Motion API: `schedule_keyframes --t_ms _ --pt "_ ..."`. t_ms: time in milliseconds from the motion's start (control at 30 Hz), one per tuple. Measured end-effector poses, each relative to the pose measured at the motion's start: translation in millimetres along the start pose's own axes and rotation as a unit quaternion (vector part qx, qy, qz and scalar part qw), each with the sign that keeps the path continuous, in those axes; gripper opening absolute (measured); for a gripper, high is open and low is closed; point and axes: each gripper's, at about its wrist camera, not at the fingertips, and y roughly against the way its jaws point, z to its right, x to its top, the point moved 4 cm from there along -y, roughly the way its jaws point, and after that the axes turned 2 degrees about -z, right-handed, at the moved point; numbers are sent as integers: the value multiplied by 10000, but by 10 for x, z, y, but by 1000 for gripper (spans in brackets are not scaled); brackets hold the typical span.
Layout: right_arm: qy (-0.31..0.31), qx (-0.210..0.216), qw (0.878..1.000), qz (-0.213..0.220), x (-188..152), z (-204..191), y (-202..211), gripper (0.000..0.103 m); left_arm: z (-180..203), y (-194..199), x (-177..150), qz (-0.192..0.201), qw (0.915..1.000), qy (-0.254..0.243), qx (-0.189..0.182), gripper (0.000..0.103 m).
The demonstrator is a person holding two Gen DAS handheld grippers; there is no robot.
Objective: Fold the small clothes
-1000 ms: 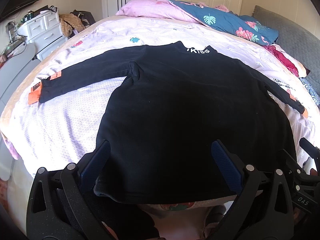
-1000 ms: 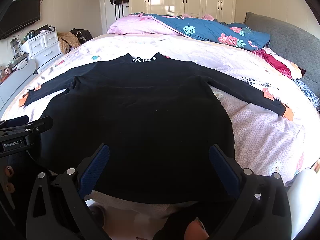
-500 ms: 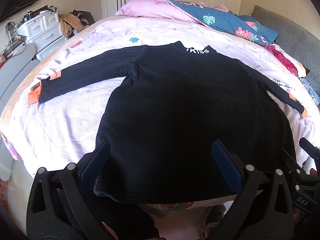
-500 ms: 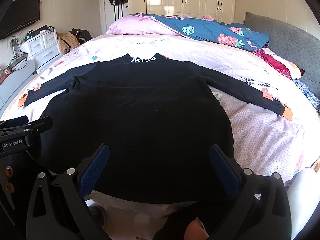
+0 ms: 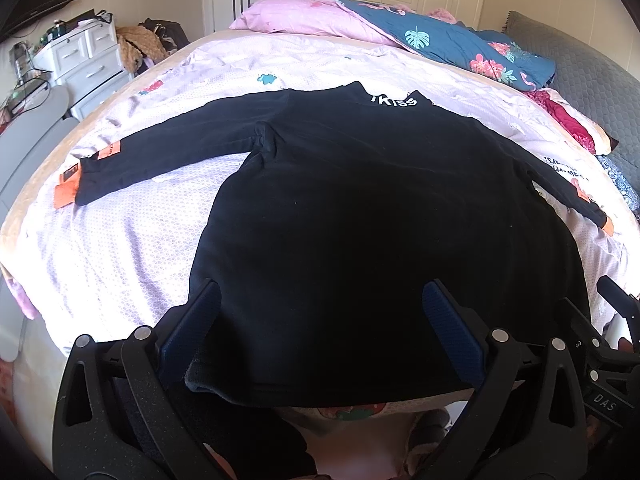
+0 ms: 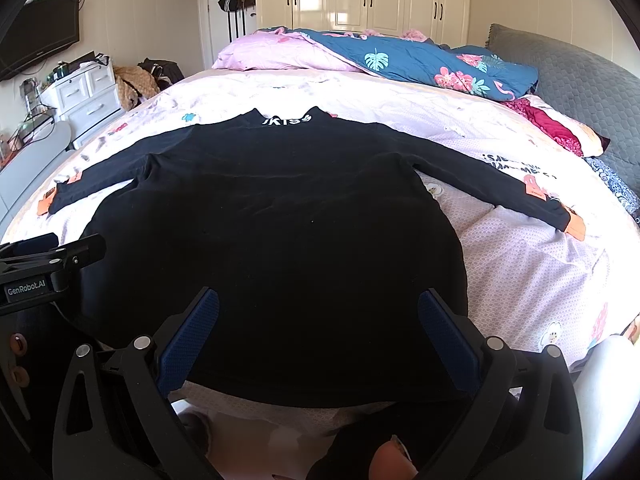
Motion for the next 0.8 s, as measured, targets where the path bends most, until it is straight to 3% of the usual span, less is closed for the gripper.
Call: schedule_keyframes --t_ms 800 --pt "-207 147 9995 -194 109 44 -70 99 82 -117 186 -92 9999 -33 -86 95"
